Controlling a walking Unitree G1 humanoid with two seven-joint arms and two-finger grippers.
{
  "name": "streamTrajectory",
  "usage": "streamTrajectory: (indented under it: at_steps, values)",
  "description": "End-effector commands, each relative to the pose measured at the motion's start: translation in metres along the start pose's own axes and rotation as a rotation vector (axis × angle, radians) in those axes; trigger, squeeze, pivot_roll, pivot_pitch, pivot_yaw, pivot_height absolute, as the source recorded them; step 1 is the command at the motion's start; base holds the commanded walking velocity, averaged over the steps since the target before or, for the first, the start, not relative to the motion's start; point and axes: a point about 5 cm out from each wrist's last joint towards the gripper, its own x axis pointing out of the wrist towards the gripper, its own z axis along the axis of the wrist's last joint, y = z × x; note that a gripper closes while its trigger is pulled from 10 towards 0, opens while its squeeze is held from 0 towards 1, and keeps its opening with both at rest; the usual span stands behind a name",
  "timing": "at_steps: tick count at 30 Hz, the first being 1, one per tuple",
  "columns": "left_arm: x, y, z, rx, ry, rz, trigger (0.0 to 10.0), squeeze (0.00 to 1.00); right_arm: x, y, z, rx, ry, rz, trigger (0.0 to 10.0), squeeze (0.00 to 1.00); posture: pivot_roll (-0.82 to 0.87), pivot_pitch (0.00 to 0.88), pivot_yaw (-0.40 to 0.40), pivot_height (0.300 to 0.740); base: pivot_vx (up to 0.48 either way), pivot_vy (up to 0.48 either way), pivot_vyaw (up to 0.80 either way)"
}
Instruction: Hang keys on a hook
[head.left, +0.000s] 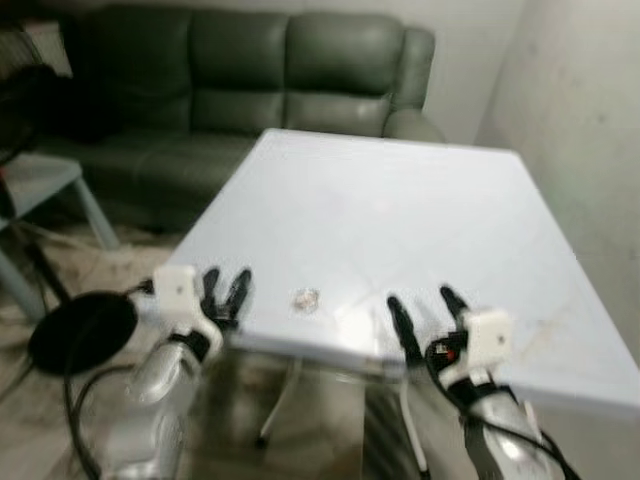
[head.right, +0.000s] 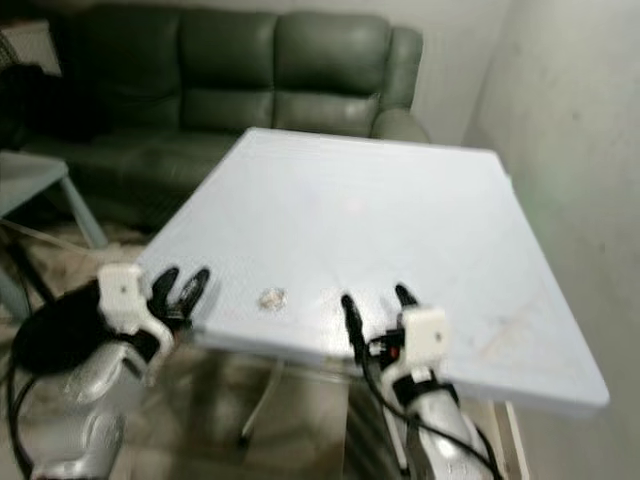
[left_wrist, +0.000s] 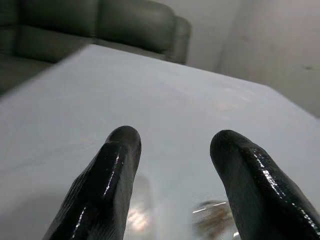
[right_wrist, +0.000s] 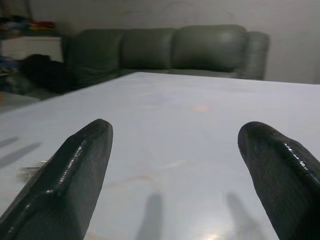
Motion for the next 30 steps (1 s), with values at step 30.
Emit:
streamTrajectory:
  at_steps: [30]
  values:
    - [0.0069, -0.0138, -0.0038, -0.035, 0.003, -0.022, 10.0, 0.0, -0.0007, -0.0135, 0.0053, -0.029, 0.002, -0.027, 10.0, 0.0, -0.02, 0.0, -0.02, 0.74, 0.088, 0.0, 0.0]
